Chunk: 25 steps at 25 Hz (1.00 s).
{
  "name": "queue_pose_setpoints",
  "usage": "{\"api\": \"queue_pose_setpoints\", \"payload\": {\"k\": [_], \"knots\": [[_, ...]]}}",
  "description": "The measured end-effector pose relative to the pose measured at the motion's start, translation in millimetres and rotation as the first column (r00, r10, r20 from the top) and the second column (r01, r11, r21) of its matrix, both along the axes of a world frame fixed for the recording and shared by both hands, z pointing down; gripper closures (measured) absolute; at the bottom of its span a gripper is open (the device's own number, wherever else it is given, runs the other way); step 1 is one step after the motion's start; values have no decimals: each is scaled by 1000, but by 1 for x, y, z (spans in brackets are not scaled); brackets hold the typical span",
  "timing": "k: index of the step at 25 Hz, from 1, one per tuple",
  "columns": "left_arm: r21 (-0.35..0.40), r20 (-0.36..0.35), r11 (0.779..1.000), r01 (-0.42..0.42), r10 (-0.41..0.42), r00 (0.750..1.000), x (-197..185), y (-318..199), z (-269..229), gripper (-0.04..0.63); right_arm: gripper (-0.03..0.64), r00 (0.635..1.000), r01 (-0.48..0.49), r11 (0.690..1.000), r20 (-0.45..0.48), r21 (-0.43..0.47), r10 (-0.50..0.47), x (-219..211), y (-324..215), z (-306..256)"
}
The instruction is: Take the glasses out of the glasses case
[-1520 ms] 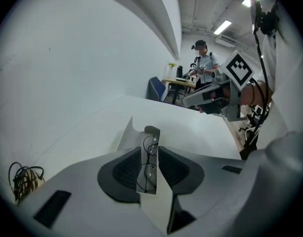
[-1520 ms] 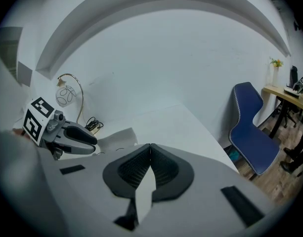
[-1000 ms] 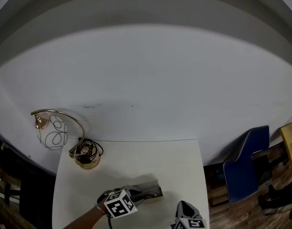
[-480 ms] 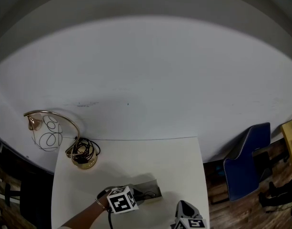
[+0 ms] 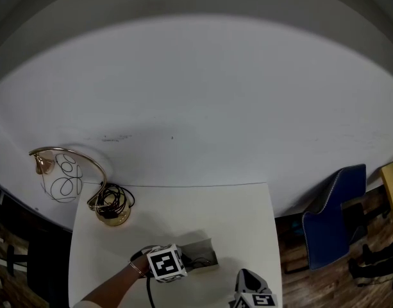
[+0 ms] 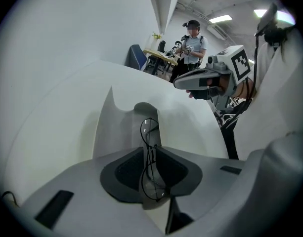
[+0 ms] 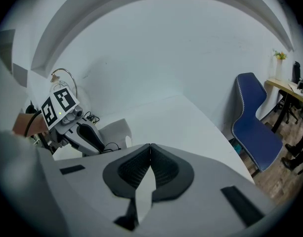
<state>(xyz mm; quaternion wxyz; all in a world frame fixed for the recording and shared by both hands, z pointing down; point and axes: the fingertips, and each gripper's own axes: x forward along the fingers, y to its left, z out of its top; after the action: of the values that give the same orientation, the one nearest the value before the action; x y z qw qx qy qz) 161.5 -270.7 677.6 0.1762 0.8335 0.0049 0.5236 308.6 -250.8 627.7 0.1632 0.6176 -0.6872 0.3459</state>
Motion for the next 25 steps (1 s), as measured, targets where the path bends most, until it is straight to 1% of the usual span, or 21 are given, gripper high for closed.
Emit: {"api": "queue_pose_setpoints", "payload": {"k": [6,9,13,19,21,25], "knots": [[-100,27,995,-21,24,999,1,3,4,515,584,1000,-1,1000,2,-6,1,-1,-2,4],[-133,43,991,-19,24,999,1,5,4,518,584,1000,8,1000,5,-10,-8,-4,-1,6],[-154,59,988,-20,30,998,4,4,5,528,584,1000,10,1000,7,-7,-9,-4,-4,5],[-178,94,984,4,13,996,3,5,6,537,584,1000,13,1000,13,-1,-13,-8,-5,4],[-182,89,983,9,7,996,3,5,6,540,584,1000,8,1000,16,1,-8,-9,-6,3],[-193,59,981,30,-19,998,4,5,5,546,584,1000,1,1000,14,7,-1,-7,-6,2]]}}
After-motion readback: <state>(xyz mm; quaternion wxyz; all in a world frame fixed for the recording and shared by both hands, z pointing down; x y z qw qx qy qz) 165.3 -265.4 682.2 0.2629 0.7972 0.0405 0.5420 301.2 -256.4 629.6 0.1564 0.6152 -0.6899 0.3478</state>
